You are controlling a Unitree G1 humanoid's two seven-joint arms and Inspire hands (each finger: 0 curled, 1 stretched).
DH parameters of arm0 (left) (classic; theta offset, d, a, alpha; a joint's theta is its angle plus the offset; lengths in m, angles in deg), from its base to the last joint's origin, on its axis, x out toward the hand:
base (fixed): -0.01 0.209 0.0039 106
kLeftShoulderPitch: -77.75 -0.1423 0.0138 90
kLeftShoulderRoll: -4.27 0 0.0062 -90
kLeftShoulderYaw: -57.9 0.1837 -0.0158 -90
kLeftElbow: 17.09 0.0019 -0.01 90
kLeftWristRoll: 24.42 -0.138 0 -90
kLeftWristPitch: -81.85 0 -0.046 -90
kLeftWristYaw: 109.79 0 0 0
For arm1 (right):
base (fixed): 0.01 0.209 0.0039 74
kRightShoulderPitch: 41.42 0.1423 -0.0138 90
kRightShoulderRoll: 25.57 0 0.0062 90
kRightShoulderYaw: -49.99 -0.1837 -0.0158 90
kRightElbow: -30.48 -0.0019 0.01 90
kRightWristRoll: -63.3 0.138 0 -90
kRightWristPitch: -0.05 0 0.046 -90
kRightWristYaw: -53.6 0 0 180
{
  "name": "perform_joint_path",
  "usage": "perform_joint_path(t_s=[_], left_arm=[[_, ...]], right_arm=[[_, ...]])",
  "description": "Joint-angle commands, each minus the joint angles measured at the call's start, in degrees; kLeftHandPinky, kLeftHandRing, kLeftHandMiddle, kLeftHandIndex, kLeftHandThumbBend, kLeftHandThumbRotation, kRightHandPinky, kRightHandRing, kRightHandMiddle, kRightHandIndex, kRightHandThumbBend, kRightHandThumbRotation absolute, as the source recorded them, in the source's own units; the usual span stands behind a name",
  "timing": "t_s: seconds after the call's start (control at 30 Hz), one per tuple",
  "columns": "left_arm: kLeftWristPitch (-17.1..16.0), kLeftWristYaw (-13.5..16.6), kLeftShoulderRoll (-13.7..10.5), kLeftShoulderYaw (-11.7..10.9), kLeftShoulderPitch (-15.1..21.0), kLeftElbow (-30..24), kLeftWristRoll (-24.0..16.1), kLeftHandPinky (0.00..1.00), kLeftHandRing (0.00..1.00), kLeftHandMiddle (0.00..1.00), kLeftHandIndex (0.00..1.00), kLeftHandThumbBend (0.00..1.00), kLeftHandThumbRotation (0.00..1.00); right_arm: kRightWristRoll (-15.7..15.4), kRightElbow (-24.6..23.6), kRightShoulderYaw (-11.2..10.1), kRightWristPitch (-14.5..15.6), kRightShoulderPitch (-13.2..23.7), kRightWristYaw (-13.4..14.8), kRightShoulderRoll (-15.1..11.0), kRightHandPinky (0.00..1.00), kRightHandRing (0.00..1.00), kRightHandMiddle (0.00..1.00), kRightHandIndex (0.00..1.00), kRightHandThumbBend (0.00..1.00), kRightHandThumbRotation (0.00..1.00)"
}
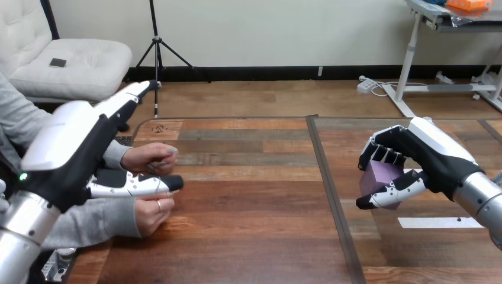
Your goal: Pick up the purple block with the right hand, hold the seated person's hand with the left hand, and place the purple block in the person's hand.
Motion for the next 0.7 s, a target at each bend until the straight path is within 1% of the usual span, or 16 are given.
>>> perform_joint_path(t_s=[0.0, 0.17, 0.33, 0.53, 0.67], left_arm=[[0.1, 4.2, -3.2, 1.5, 4.6, 2.6, -5.0, 0.70, 0.86, 0.91, 0.90, 1.00, 0.52], [-0.1, 6.3, -5.0, 3.1, 6.3, 5.3, -8.6, 0.72, 0.85, 0.89, 0.89, 1.00, 0.53], [-0.3, 8.1, -6.2, 5.0, 8.0, 8.8, -10.8, 0.73, 0.84, 0.88, 0.88, 1.00, 0.51], [-0.1, 7.8, -7.6, 7.8, 10.3, 13.2, -12.0, 0.75, 0.84, 0.87, 0.87, 1.00, 0.49], [0.4, 6.0, -8.5, 9.8, 12.1, 16.1, -12.4, 0.77, 0.84, 0.87, 0.88, 1.00, 0.49]], right_arm=[[0.8, -1.5, -1.7, 0.1, 2.3, 0.9, 0.2, 0.33, 0.37, 0.41, 0.43, 0.83, 0.00], [0.6, -1.4, -1.6, 0.2, 2.2, 1.0, 0.1, 0.33, 0.37, 0.42, 0.43, 0.83, 0.00], [0.7, -1.3, -1.6, 0.2, 2.1, 0.9, 0.1, 0.33, 0.37, 0.42, 0.43, 0.84, 0.00], [1.1, -1.6, -1.8, -0.1, 1.9, 0.5, -0.1, 0.33, 0.36, 0.41, 0.43, 0.83, 0.00], [1.1, -1.5, -1.8, -0.4, 1.9, 0.7, -0.1, 0.33, 0.36, 0.41, 0.43, 0.83, 0.00]])
